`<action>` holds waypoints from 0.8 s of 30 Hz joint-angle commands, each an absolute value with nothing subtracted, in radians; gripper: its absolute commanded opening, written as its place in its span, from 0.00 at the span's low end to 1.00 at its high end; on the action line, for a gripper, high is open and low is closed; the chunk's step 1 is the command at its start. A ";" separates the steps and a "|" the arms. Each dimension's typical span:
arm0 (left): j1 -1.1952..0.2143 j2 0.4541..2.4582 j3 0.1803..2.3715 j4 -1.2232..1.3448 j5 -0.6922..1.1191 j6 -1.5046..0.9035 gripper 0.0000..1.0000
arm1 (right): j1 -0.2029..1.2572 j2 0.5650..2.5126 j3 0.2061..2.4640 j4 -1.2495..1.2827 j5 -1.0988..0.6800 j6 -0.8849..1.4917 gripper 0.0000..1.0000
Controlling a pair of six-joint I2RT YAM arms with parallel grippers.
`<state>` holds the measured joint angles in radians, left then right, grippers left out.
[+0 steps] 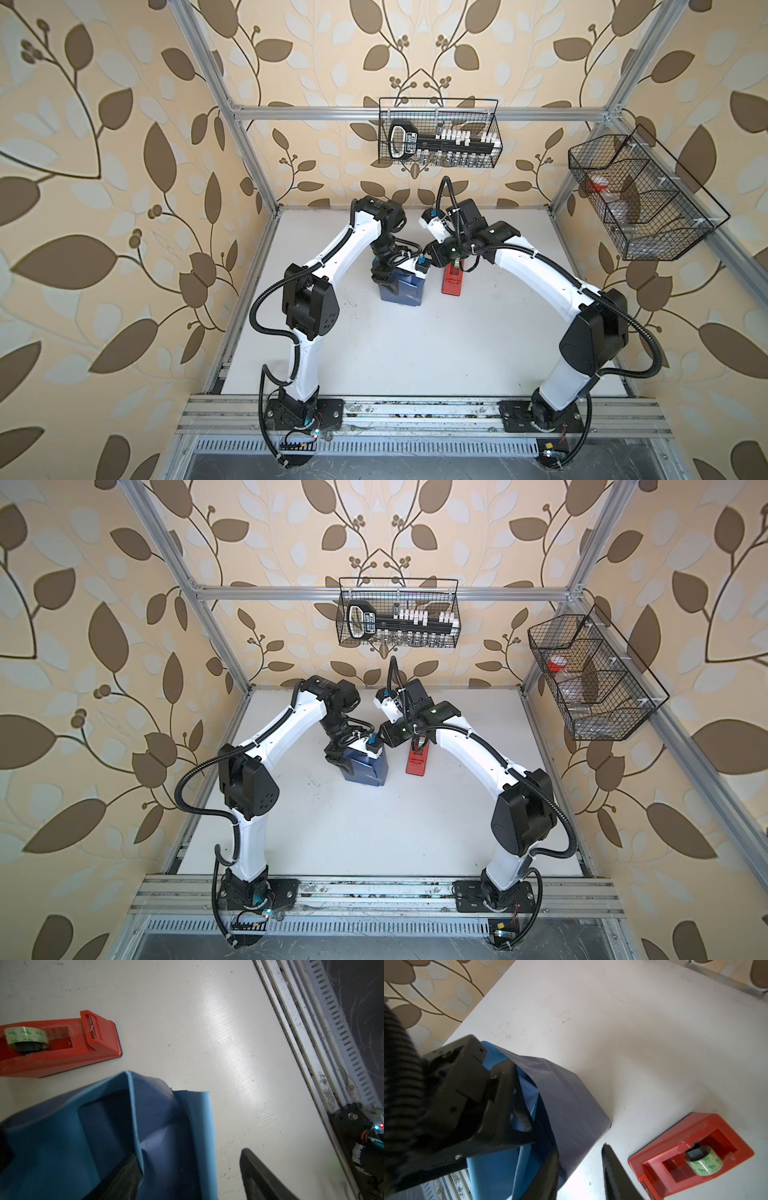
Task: Wrap a gift box in wrapping paper
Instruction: Smooth out the wrapping paper on the gift box.
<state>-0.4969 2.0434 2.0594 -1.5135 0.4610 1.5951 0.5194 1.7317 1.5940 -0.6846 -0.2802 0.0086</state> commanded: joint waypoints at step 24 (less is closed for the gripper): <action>-0.542 2.027 1.970 -1.448 0.393 1.574 0.98 | 0.507 1.730 1.537 -0.669 -0.255 0.004 0.35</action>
<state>-0.5312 2.0434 1.9636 -1.3788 0.3855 1.5639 0.5171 1.7329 1.5494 -0.6758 -0.2680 0.0082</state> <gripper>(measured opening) 0.987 0.350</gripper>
